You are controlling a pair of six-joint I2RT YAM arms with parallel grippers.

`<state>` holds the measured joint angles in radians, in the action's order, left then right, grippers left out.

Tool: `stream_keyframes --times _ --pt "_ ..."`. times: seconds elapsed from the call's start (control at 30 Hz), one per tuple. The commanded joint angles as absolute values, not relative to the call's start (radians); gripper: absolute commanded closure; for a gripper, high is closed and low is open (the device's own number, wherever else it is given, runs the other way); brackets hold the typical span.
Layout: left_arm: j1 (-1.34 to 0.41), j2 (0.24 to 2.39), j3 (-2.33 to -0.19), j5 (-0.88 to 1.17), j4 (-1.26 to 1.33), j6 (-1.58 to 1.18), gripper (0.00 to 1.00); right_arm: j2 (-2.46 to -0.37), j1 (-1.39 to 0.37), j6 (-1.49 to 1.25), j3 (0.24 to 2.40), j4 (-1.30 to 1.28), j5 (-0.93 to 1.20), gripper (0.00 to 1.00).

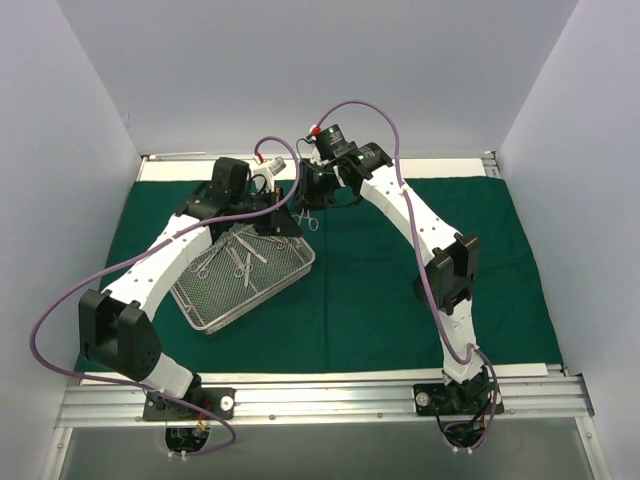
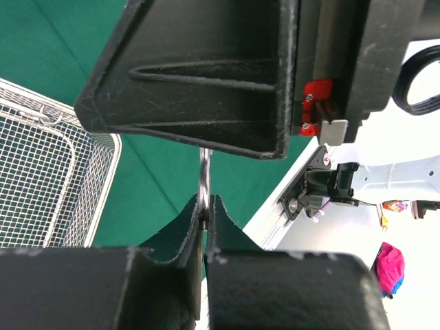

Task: Open and lay out the surgical kit
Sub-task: Place the medical item in the surgical kit.

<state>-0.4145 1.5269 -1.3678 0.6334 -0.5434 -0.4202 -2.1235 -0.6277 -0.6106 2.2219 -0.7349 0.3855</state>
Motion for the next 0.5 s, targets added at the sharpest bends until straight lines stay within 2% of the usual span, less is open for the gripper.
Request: stream_keyframes --times 0.0,0.07,0.1,0.13,0.17,0.27,0.47 --pt "-0.416 1.537 -1.413 0.640 -0.528 -0.408 0.98 -2.109 -0.637 -0.610 2.276 -0.768 0.396 0.87" --pt "-0.416 1.526 -1.407 0.594 -0.528 -0.423 0.98 -2.132 -0.637 -0.615 2.339 -0.845 0.350 0.67" --pt "-0.416 1.525 -1.408 0.577 -0.537 -0.426 0.98 -2.138 -0.638 -0.615 2.353 -0.862 0.350 0.63" --pt "-0.416 1.526 -1.411 0.562 -0.543 -0.426 0.98 -2.143 -0.638 -0.621 2.365 -0.889 0.333 0.53" --pt "-0.417 1.528 -1.411 0.554 -0.543 -0.426 0.98 -2.144 -0.640 -0.623 2.375 -0.894 0.325 0.50" --pt "-0.420 1.529 -1.413 0.548 -0.538 -0.434 0.98 -2.143 -0.641 -0.626 2.368 -0.900 0.319 0.50" --pt "-0.423 1.545 -1.425 0.548 -0.546 -0.436 0.98 -2.145 -0.646 -0.627 2.378 -0.911 0.313 0.59"
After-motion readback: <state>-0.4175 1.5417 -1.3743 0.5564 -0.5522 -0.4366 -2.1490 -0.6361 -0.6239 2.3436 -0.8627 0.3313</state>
